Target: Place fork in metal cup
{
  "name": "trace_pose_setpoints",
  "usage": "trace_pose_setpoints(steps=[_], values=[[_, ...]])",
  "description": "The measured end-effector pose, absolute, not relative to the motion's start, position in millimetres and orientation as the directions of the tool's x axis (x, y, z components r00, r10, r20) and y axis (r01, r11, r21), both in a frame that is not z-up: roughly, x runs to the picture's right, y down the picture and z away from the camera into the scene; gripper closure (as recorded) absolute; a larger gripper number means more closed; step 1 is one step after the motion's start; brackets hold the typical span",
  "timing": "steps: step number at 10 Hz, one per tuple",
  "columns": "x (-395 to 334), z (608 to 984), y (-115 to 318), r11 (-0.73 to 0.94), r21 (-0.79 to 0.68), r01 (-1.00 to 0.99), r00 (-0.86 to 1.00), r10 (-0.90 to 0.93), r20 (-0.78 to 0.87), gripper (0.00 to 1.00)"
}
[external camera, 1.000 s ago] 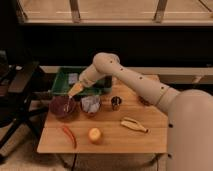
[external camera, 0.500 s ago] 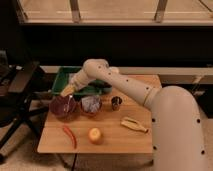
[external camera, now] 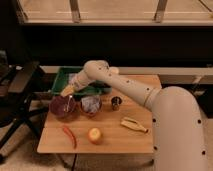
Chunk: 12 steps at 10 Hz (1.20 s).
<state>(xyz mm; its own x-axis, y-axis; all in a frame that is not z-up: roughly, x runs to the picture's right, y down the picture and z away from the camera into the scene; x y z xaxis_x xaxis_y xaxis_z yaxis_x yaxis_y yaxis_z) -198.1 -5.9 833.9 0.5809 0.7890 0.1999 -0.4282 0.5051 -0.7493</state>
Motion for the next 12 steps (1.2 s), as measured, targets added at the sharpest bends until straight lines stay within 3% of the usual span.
trace_pose_setpoints(steps=[6, 12], values=[[-171, 870, -1, 0.44, -0.719, -0.539, 0.52, 0.845, 0.127, 0.35], [-190, 905, 2, 0.364, -0.777, -0.514, 0.472, 0.876, 0.098, 0.36]])
